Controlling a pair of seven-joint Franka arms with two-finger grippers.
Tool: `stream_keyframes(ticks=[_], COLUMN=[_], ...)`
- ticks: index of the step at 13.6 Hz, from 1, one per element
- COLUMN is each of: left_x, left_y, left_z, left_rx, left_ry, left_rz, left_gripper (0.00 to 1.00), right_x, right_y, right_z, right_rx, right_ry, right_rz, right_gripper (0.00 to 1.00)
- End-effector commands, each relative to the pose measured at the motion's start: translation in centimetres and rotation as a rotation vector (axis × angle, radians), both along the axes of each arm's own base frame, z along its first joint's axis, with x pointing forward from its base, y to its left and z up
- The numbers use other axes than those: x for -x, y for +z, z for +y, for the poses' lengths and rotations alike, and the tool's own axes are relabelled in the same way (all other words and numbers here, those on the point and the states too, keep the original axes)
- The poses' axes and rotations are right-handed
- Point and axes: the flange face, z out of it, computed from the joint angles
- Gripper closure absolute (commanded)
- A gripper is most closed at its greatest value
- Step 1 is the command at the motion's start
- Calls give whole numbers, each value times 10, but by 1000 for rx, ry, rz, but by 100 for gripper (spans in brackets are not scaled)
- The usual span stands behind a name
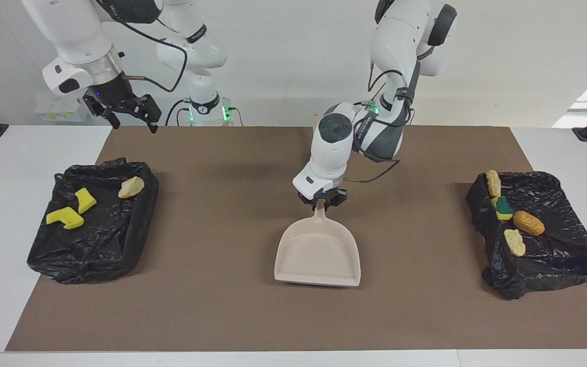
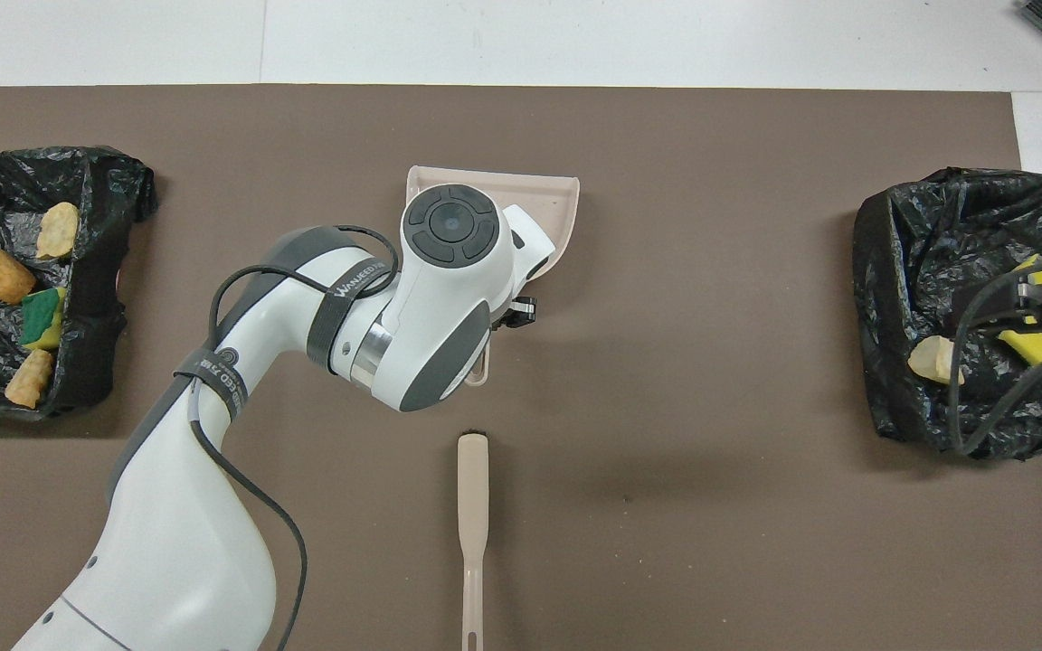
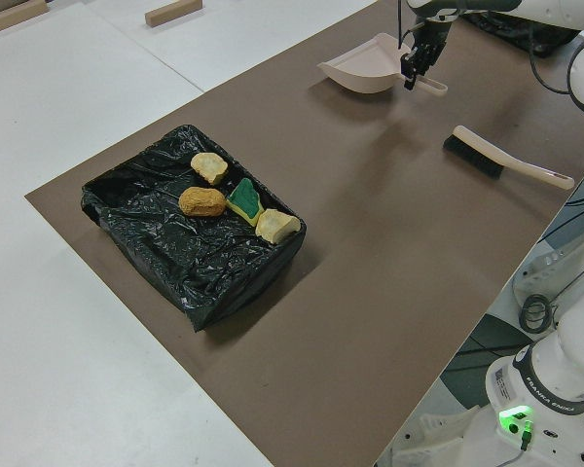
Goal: Sweep and dump trash in bin
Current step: 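Lower the dustpan onto the table and open the left gripper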
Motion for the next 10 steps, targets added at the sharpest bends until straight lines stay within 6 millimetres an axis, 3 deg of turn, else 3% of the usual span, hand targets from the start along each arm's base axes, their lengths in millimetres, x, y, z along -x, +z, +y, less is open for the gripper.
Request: stream_keyframes(ticks=[1, 10], left_x=[1, 8], left_y=[-7, -14], left_z=[2, 1], left_rx=[7, -2], left_ry=[14, 7], left_rz=[4, 15], left_gripper=[71, 51], right_x=[4, 4], right_y=[2, 2], right_z=[-1, -1], right_rx=[-17, -17], right_ry=[1, 1], right_rz=[-21, -21], right_gripper=[0, 0])
